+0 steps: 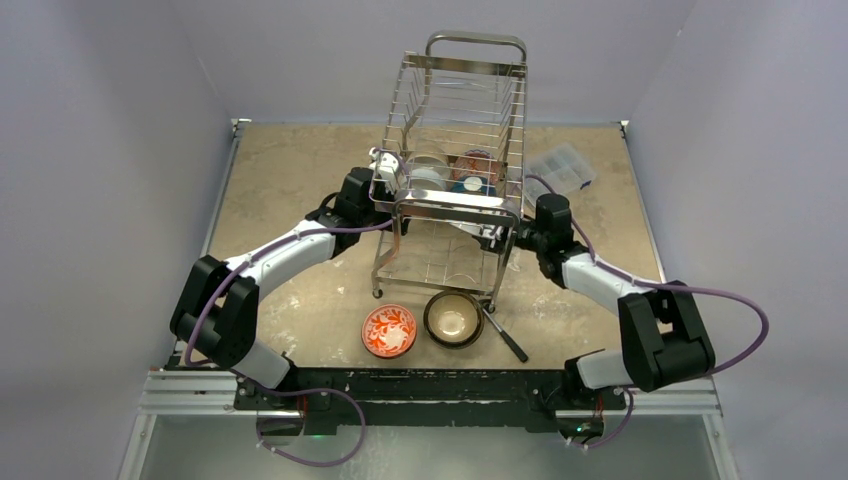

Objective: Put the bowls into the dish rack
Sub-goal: Adjust the dish rack at the center of the board.

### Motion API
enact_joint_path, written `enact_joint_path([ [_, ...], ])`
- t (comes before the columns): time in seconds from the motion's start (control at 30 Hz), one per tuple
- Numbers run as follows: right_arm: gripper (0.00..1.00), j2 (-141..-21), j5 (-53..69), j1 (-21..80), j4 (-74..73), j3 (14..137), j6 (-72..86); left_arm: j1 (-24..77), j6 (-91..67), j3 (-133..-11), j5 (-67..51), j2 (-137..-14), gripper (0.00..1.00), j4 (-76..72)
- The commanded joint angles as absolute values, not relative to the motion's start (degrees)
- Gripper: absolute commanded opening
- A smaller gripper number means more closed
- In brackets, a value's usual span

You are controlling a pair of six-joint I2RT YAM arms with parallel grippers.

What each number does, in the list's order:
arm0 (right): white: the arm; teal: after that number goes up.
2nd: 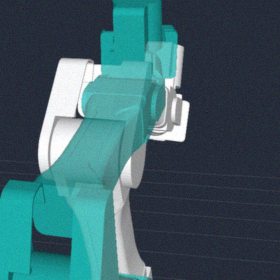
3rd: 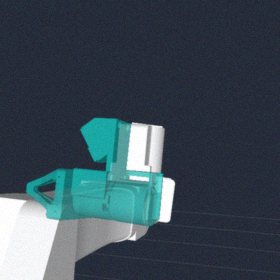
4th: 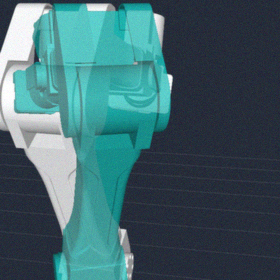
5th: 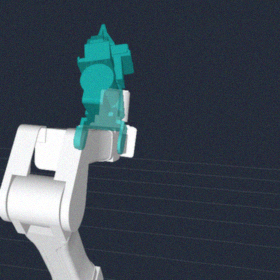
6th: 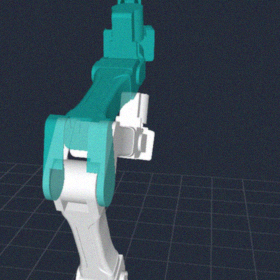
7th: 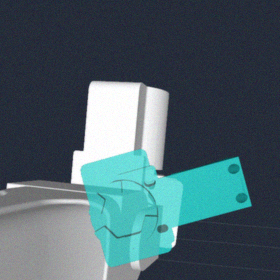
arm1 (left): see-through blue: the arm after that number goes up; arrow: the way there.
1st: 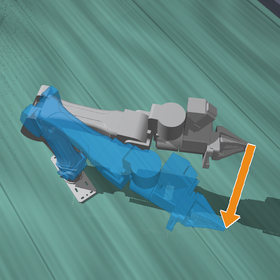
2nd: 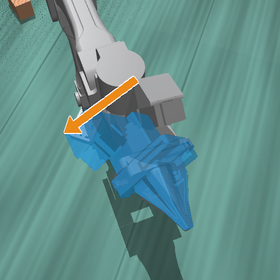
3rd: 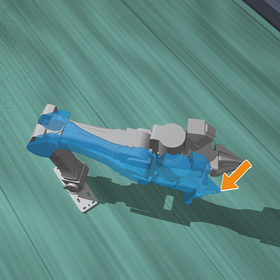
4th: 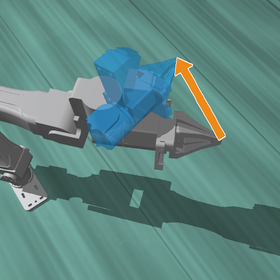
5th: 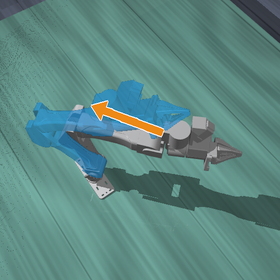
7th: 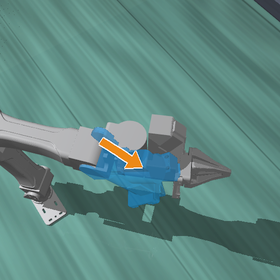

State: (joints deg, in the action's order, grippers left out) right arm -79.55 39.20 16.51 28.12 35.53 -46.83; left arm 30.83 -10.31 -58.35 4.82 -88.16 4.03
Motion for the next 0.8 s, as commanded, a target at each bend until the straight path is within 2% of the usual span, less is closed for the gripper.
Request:
enact_joint_path([
  [0.0, 0.00, -80.42, 41.12, 16.70, 27.42, 39.65, -49.37, 31.46, -10.73, -60.02, 4.12, -84.99, 0.96, -0.89],
  [0.6, 0.00, -85.14, 39.86, 16.83, 19.39, 43.64, -52.13, 31.44, -10.72, -59.89, 4.23, -84.47, 0.95, -0.88],
  [0.77, 0.09, -87.10, 38.62, 16.94, 15.55, 47.59, -48.68, 31.46, -10.61, -59.86, 4.38, -84.38, 0.95, -0.88],
])
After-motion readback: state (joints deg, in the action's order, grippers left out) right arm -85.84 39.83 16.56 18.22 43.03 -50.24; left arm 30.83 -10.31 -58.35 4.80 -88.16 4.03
